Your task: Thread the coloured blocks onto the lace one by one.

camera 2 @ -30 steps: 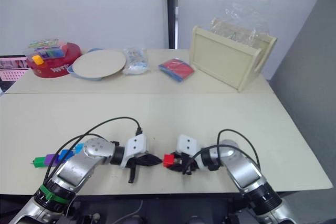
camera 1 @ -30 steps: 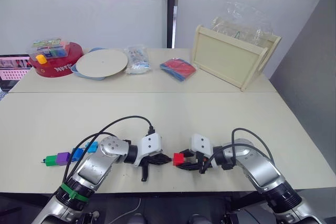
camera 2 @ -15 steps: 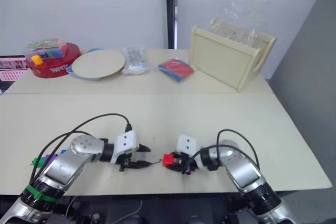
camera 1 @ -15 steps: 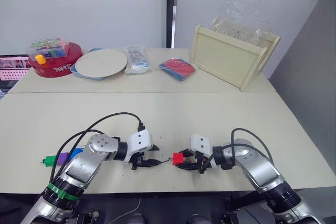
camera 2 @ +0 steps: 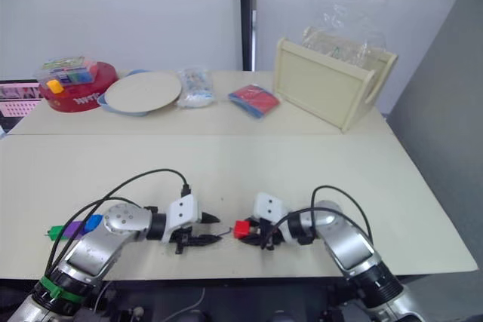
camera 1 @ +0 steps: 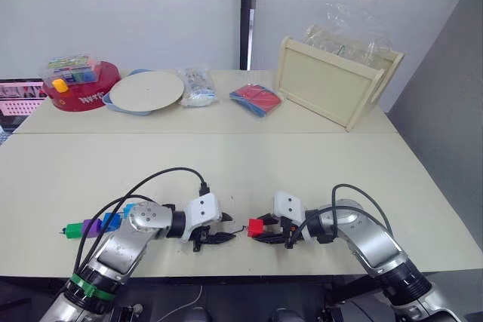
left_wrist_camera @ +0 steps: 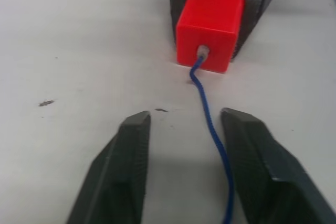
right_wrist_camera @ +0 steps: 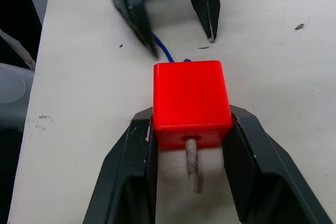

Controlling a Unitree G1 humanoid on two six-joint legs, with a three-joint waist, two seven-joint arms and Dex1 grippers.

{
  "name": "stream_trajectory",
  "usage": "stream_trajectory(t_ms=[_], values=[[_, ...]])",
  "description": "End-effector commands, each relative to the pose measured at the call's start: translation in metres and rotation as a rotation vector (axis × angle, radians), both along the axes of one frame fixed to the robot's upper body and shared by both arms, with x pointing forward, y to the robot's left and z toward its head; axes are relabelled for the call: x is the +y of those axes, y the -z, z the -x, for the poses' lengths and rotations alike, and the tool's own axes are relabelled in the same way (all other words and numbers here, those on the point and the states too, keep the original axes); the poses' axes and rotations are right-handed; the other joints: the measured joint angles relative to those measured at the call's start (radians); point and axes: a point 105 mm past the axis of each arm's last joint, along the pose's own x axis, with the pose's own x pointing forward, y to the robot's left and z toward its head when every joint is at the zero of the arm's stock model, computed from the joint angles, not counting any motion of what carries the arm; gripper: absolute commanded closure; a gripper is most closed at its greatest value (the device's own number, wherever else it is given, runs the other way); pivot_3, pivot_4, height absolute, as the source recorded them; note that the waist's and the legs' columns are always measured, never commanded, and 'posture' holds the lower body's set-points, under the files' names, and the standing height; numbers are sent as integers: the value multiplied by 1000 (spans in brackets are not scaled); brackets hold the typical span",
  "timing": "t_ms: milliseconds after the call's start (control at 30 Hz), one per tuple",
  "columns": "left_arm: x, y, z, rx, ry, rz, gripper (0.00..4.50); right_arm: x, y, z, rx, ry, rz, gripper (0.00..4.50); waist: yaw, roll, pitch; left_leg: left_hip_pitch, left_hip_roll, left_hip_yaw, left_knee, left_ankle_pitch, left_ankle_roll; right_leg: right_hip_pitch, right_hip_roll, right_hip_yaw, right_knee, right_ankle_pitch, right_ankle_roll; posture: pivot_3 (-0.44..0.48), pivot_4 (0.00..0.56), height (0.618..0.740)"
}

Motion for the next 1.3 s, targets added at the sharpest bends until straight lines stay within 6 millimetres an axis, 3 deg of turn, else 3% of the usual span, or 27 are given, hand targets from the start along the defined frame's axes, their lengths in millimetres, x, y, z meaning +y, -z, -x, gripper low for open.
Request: stream_trajectory(t_ms=[33,100,600,900,1300], values=[[-5,8,6,31,38,-6,3900,-3,-2,-6,-18,37,6,3320,0,0,0,0,0,0,0,0,0,0,0,0,0,0,0,0,150,740],[-9,7,9,30,61,2,4491,-4,-2,-6,-18,39,6,3320,0,0,0,0,0,0,0,0,0,0,0,0,-1,0,0,0,150,740],[-32,-3,5,1,141,45,4500,3,-2,-7,-17,40,-4,3320,-1,0,0,0,0,0,-1,0,0,0,0,0,-1,0,0,0,150,740],[-12,-4,2,16,85,7,4500,3,0,-7,-6,46,3,3320,-5,0,0,1,0,0,-2,0,0,0,0,0,-1,0,0,0,150,740],[-1,-25,1,29,61,22,757,1,1,-7,17,85,0,3320,-4,0,0,1,0,0,-3,0,0,0,0,0,-2,0,0,0,150,740]])
